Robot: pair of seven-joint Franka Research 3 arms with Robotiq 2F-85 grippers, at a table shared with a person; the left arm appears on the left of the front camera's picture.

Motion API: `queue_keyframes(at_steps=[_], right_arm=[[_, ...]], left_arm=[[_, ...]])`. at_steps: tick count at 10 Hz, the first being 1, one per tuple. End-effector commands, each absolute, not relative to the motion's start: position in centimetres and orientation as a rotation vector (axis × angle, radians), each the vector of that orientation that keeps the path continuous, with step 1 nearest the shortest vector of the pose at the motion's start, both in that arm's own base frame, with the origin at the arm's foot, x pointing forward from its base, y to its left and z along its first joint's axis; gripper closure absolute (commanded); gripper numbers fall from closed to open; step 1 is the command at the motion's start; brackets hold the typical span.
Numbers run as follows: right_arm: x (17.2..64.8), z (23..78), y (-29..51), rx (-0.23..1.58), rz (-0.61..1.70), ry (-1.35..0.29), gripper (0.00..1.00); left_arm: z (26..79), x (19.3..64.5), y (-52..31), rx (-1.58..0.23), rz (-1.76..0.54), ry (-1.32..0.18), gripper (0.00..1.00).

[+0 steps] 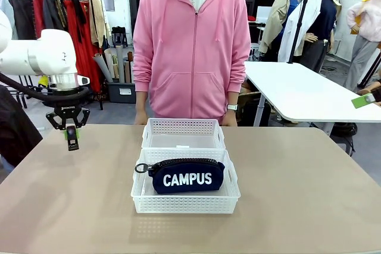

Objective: Distribute items into two baskets.
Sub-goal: Pick up the Stapler that the person points to.

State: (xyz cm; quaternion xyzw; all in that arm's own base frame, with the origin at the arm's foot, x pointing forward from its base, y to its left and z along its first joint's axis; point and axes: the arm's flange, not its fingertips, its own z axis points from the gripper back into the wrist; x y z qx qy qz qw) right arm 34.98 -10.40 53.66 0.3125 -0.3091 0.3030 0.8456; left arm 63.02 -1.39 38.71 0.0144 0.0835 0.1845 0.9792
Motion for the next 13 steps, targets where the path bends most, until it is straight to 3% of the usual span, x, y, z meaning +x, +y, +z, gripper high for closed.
queue_keyframes(at_steps=[1, 5, 9, 13], right_arm=[[34.9, 53.7, -10.3, 0.670, 0.646, -0.663, 0.00], [34.9, 53.7, -10.3, 0.670, 0.646, -0.663, 0.00], [34.9, 53.7, -10.3, 0.670, 0.646, -0.663, 0.00], [34.9, 53.7, -10.3, 0.670, 0.646, -0.663, 0.00]], left_arm=[[40.4, 58.3, -3.1, 0.109, 0.209, 0.133, 1.00], [46.7, 50.2, -6.4, 0.122, -0.017, 0.038, 1.00], [52.4, 47.1, -6.0, 0.042, -0.202, 0.010, 1.00], [56.1, 47.4, -4.3, -0.010, -0.319, 0.024, 1.00]])
